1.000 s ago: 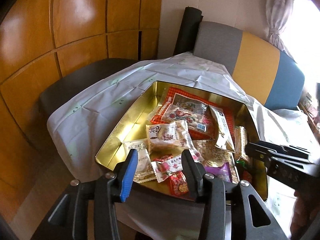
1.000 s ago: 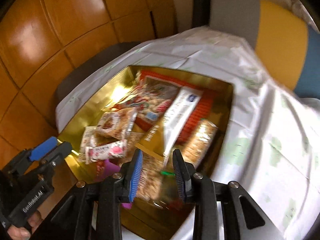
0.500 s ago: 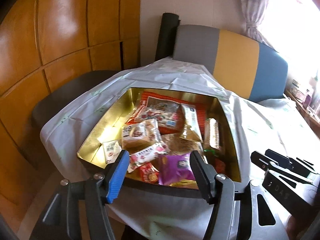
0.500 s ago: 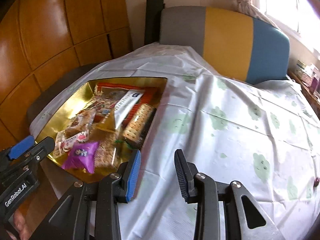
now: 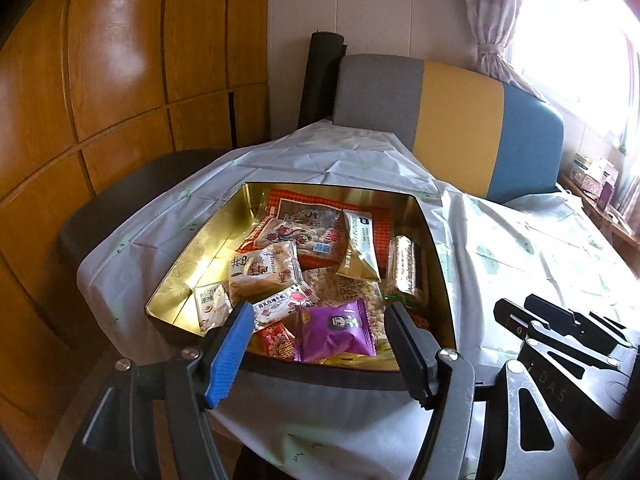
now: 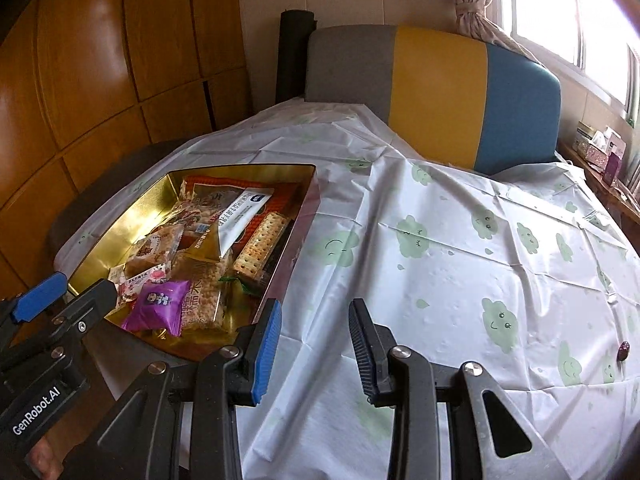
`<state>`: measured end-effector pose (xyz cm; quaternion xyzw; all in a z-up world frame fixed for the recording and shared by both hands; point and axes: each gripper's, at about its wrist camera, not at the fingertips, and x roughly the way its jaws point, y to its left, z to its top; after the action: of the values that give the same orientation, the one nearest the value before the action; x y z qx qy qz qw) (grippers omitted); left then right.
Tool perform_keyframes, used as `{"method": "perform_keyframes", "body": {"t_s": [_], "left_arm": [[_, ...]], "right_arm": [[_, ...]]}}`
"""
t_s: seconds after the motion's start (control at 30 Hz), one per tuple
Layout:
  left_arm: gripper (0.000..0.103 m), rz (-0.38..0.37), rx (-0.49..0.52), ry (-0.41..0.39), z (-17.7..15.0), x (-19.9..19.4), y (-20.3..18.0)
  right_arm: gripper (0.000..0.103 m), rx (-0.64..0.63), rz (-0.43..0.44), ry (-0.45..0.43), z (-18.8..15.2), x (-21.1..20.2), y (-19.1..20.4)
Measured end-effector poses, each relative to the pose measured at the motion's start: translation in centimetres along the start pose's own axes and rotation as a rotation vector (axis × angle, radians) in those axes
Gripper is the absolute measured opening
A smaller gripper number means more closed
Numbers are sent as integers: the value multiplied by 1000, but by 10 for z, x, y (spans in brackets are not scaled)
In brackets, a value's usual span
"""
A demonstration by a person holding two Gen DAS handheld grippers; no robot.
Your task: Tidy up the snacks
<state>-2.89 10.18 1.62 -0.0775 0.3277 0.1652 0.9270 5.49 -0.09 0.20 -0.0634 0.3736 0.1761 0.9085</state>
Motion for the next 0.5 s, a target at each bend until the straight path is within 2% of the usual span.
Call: {"method": "perform_keyframes", "body": {"t_s": [0.5], "left_arm": [[74, 3, -15, -9, 2, -3, 6]], "right_arm": [[35, -17, 4, -2, -1, 0, 6]]}}
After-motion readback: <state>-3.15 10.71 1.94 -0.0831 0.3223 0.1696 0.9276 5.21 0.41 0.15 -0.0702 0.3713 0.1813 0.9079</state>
